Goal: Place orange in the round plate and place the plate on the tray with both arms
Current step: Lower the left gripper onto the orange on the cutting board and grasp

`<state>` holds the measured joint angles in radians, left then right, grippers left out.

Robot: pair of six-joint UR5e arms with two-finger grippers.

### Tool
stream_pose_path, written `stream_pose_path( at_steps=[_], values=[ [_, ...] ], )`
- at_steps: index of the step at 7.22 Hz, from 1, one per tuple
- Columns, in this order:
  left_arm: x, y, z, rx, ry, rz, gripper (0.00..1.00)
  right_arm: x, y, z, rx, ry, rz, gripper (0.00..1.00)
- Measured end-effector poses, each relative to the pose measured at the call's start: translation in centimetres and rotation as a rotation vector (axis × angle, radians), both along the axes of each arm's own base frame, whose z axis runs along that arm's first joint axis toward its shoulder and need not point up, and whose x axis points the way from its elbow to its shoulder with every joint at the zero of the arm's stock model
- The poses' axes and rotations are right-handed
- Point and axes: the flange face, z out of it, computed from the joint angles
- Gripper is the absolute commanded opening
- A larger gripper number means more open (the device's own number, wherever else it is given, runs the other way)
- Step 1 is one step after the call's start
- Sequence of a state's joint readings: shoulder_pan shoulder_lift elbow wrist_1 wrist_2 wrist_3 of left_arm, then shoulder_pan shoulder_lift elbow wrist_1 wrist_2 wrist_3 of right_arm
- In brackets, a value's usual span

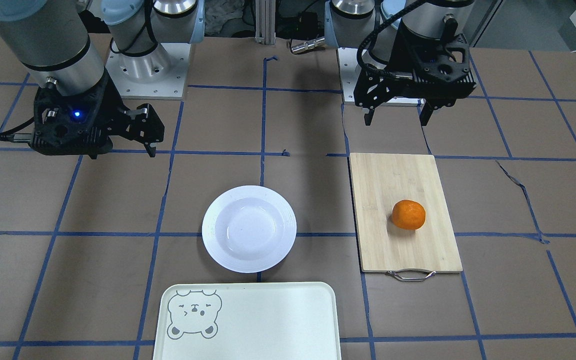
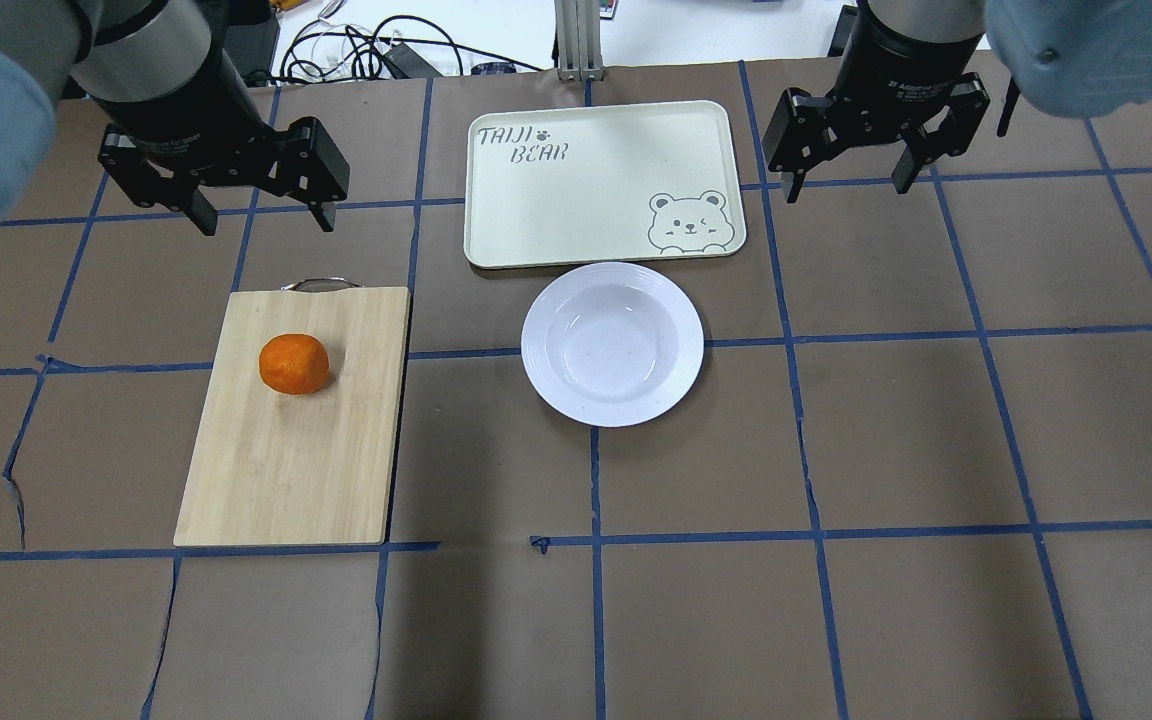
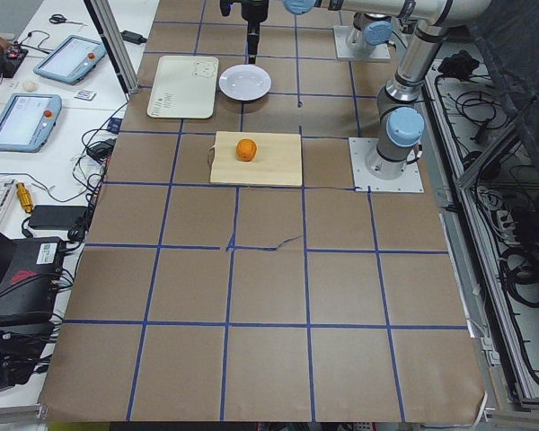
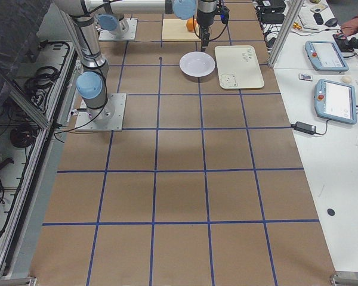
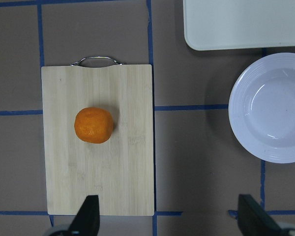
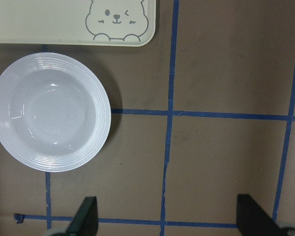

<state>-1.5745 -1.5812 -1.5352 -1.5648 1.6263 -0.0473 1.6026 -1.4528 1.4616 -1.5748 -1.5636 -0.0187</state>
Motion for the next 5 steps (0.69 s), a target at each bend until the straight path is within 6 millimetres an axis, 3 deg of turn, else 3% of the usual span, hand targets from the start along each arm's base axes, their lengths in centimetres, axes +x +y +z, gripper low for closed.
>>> stream_pose_path(
  at_steps=[3, 5],
  values=[
    [6.5, -2.1, -9.0, 0.102, 0.014, -0.016, 1.0, -0.3, -0.1, 0.2, -0.005, -0.001, -0.004, 1.0],
    [8.4, -3.6, -16.1, 0.118, 0.017, -0.048, 1.0, -0.8, -0.2, 0.1, -0.002, -0.004, 0.004, 1.0]
  ],
)
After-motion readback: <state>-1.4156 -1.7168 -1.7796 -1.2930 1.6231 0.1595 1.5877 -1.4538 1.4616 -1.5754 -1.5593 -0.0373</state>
